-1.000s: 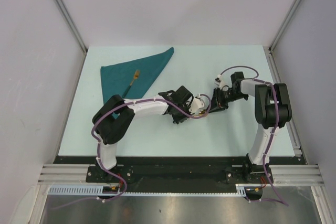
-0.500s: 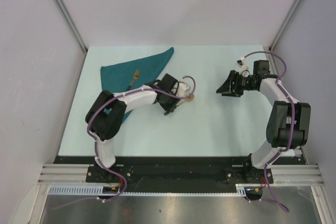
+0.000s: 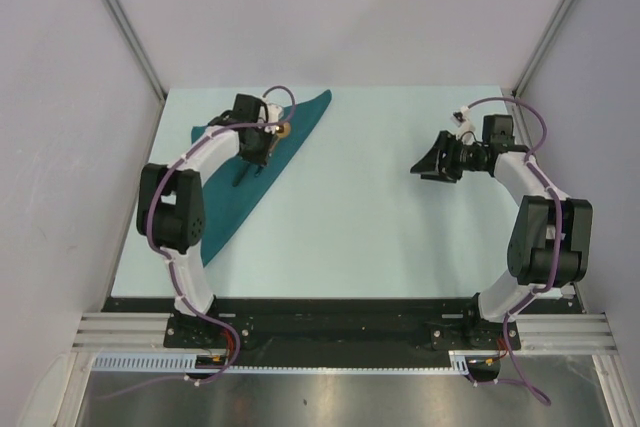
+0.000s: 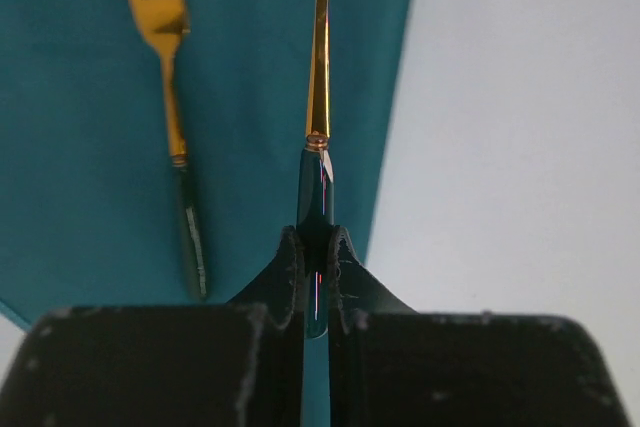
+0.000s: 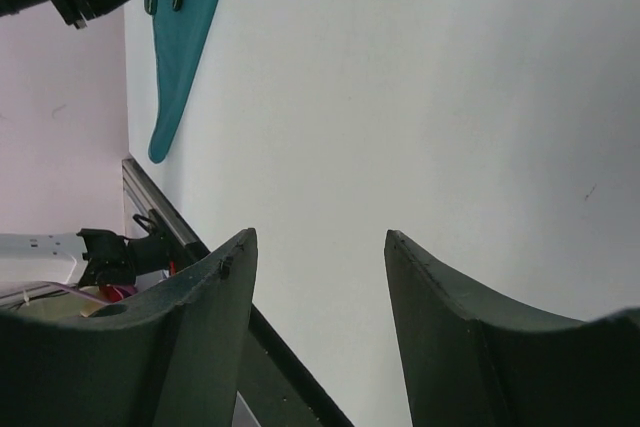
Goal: Fold the napkin, place the utensils inside, and roll it up
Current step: Place the utensil onto the napkin
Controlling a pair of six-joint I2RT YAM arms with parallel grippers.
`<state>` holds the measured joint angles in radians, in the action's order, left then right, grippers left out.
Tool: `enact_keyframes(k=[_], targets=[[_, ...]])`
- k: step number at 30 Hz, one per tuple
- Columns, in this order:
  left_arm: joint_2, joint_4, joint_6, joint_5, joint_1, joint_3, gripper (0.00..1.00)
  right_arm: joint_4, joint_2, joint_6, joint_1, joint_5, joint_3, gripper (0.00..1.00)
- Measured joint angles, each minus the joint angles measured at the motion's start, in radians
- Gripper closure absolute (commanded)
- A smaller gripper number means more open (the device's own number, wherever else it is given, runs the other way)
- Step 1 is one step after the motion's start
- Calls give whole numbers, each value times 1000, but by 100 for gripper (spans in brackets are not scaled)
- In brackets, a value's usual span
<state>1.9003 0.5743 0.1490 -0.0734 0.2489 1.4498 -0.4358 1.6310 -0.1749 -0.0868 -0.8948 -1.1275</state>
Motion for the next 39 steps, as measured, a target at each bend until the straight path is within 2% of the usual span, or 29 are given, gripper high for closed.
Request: enact_keyframes(k=[5,14,39], targets=[[67,35,7,-1,-60,83,100,5,0,-8,13,8,8,41],[186,94,10,-18,-78,134,100,4,0,-9,43,26,18,41],[191,98,9,-2,-101,100,100,0,2,-9,79,53,18,41]])
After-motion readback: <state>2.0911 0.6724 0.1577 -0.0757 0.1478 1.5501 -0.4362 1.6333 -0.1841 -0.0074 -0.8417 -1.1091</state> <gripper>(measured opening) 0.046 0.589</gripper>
